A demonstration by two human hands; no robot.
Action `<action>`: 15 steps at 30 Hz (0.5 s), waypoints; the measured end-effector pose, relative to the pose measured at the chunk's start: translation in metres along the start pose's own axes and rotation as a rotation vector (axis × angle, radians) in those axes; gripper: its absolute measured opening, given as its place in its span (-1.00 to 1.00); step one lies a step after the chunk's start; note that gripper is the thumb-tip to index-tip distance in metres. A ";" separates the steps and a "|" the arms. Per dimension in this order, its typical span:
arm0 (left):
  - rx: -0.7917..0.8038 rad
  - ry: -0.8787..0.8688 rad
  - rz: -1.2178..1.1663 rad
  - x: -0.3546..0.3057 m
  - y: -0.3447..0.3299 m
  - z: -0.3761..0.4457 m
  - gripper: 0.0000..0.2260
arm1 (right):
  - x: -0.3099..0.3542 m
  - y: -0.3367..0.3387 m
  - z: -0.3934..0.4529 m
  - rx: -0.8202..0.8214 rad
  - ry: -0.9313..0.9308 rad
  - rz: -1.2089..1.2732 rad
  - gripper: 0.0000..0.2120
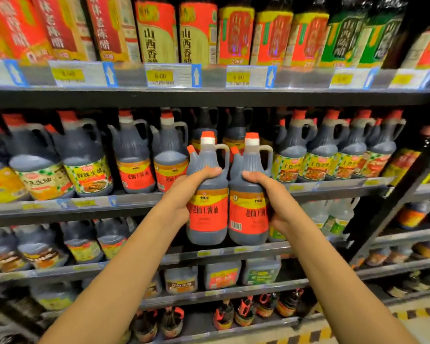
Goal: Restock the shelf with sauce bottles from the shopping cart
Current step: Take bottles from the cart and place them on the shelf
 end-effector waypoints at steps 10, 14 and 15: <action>0.051 0.056 -0.040 -0.017 -0.030 0.063 -0.62 | 0.048 0.022 0.054 0.002 -0.013 -0.051 -0.76; 0.050 0.034 -0.044 -0.028 -0.036 0.078 -0.50 | 0.060 0.029 0.070 0.004 0.031 -0.087 -0.74; 0.048 0.021 -0.035 -0.031 -0.037 0.080 -0.51 | 0.062 0.029 0.073 0.009 0.045 -0.089 -0.75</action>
Point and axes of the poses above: each hand's wrist, its own z-axis towards the middle knuckle, its own y-axis out of the back of the hand, x = y × z, the point moved 8 cm from there along z, towards the middle knuckle, and after that the axes turned 3 degrees about -y, right-handed, at the moved point
